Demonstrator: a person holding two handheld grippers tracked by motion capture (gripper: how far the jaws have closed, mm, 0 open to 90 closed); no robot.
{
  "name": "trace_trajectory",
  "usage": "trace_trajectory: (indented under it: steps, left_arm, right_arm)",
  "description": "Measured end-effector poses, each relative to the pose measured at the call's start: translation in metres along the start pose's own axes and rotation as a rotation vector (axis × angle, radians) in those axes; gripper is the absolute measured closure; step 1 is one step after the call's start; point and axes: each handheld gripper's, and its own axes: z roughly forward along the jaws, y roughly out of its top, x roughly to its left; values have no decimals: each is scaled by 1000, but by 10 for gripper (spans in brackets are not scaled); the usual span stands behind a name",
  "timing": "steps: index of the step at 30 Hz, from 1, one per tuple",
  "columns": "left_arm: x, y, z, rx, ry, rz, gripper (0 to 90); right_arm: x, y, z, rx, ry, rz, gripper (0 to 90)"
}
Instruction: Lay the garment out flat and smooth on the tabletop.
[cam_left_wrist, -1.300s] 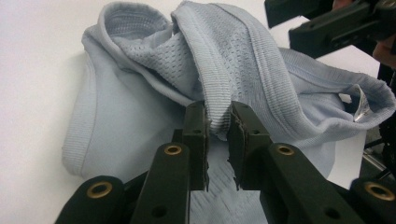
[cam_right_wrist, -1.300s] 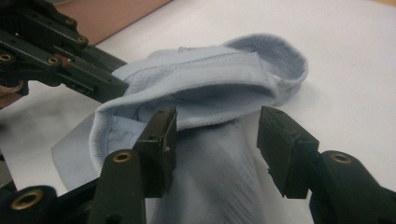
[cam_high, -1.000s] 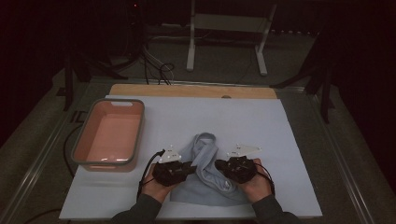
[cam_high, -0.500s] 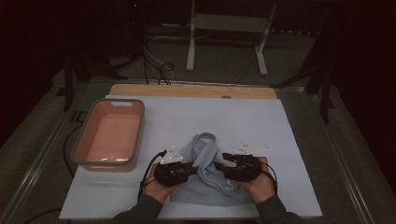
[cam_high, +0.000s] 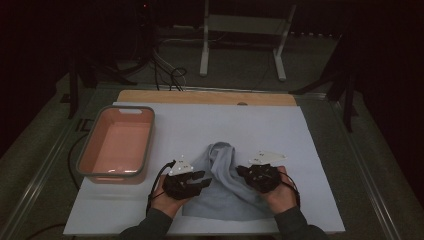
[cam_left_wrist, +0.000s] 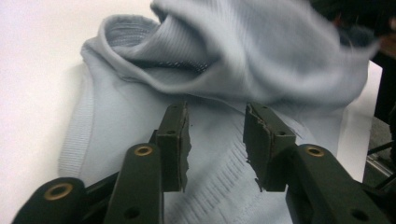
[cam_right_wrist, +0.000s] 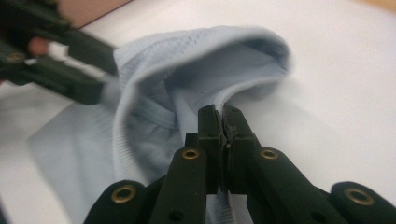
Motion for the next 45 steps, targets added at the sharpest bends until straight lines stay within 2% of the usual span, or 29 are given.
trace_trajectory:
  steps: [4, 6, 9, 11, 13, 15, 19, 25, 31, 33, 37, 40, 42, 45]
  left_arm:
    - [0, -1, 1, 9, 2, 1, 598]
    - [-1, -1, 3, 11, 4, 0, 594]
    - [-2, -1, 3, 15, 8, 9, 580]
    - [-1, -1, 2, 12, 15, 3, 559]
    - [1, 0, 1, 8, 24, -6, 541]
    - [3, 0, 0, 7, 37, -17, 496]
    - [6, 0, -1, 2, 66, -30, 441]
    - [8, -3, 0, 12, 102, -34, 380]
    - [11, -5, 2, 23, 121, -40, 361]
    - [15, -7, 5, 30, 142, -50, 356]
    - [20, -9, 10, 46, 173, -61, 340]
    - [23, -9, 13, 50, 183, -58, 345]
    - [27, -9, 18, 68, 187, -61, 402]
    - [29, -10, 22, 87, 183, -66, 523]
  right_arm:
    - [-16, 3, -14, -48, -74, -8, 877]
    - [-26, 2, -18, -64, -137, -9, 878]
    - [-51, -4, -19, -79, -236, 49, 878]
    - [-66, -11, -19, -74, -325, 93, 861]
    - [-76, -17, -18, -49, -416, 135, 657]
    - [-81, -21, -21, -44, -412, 169, 527]
    - [-78, -27, -26, -53, -351, 174, 434]
    - [-74, -38, -22, -18, -308, 167, 412]
    - [-79, -51, -19, 0, -277, 204, 414]
    - [-82, -55, -17, 10, -261, 226, 419]
    - [-85, -59, -11, 33, -234, 247, 483]
    - [-82, -60, -8, 58, -224, 235, 622]
    - [-81, -60, -8, 72, -220, 230, 735]
    - [-79, -60, -9, 84, -214, 219, 786]
